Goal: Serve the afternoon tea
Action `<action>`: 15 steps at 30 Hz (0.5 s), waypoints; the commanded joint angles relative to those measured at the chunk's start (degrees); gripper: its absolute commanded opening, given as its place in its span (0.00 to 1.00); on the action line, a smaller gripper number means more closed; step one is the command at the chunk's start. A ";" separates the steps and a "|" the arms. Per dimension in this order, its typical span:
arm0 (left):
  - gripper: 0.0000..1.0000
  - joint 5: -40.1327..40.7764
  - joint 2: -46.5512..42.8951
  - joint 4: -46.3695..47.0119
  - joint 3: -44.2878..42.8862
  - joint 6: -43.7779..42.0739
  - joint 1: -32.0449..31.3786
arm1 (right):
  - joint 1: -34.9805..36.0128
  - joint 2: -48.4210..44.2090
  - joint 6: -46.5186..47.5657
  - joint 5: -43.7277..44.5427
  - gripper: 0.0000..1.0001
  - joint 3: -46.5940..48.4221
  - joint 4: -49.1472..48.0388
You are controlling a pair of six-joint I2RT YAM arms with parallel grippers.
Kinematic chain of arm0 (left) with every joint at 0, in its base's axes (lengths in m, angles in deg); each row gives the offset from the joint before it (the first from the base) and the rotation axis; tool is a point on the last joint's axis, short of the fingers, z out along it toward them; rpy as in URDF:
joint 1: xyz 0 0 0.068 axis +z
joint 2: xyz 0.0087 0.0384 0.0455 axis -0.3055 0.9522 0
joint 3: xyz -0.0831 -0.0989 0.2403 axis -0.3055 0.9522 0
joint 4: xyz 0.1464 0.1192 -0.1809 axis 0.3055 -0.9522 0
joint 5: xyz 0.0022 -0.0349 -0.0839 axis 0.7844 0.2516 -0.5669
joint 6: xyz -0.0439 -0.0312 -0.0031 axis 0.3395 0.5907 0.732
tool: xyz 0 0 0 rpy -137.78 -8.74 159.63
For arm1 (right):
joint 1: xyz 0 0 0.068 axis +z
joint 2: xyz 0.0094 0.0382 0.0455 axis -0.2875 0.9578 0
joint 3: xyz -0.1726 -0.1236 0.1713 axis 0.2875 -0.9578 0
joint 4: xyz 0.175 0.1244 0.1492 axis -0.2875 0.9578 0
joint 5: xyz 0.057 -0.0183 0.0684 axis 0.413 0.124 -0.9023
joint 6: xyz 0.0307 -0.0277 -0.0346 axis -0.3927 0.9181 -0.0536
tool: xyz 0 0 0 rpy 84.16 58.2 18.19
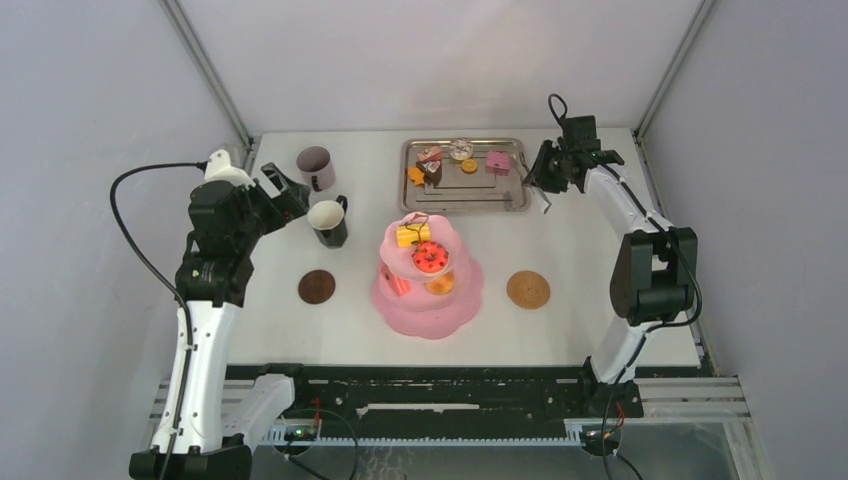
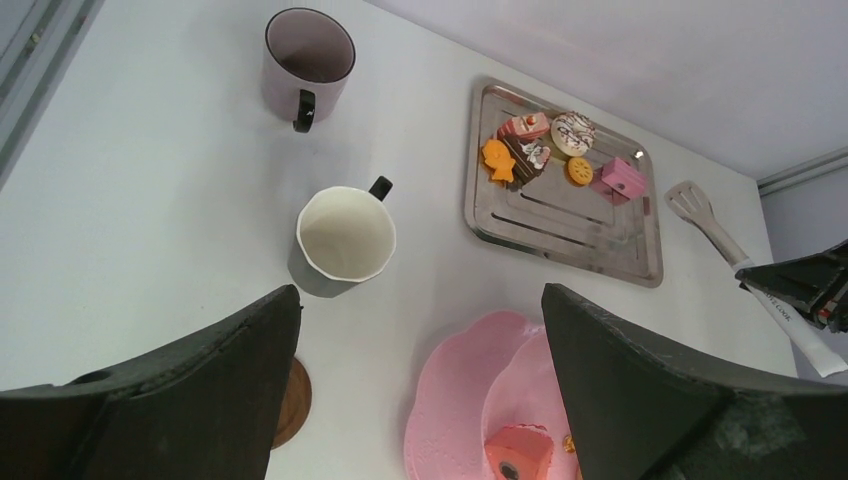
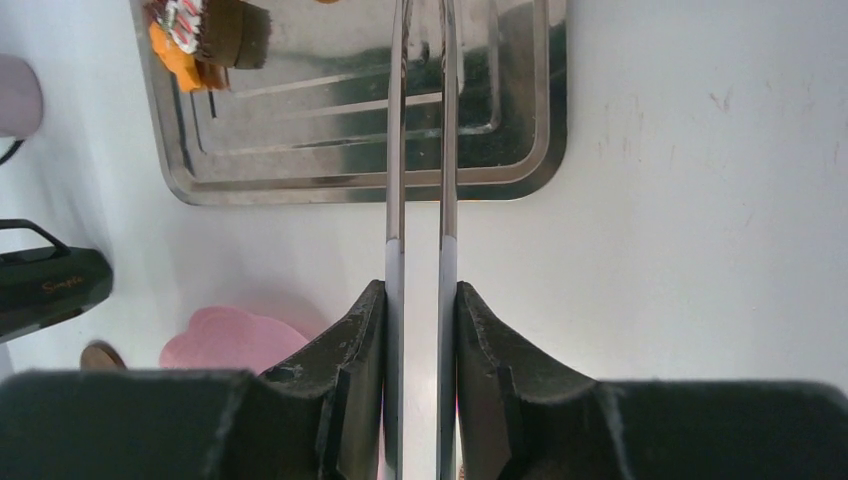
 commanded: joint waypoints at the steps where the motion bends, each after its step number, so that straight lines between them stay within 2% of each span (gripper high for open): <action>1: 0.94 -0.30 -1.64 1.10 -0.72 -0.07 0.47 | -0.53 1.20 4.43 1.79 0.07 4.96 2.09; 3: 0.94 0.09 -1.94 0.97 -0.72 -0.16 0.45 | -0.56 2.26 5.29 3.30 0.09 6.06 3.13; 6: 0.94 0.04 -1.66 0.97 -0.79 -0.02 0.49 | -0.79 3.41 4.98 3.99 0.05 6.55 1.02; 8: 0.94 -0.06 -1.36 0.98 -1.02 0.08 0.45 | -0.87 4.98 4.66 4.11 0.00 9.34 0.86; 15: 0.94 0.91 -1.68 0.69 -1.15 0.18 0.45 | -0.95 13.25 3.06 5.11 0.00 18.97 1.04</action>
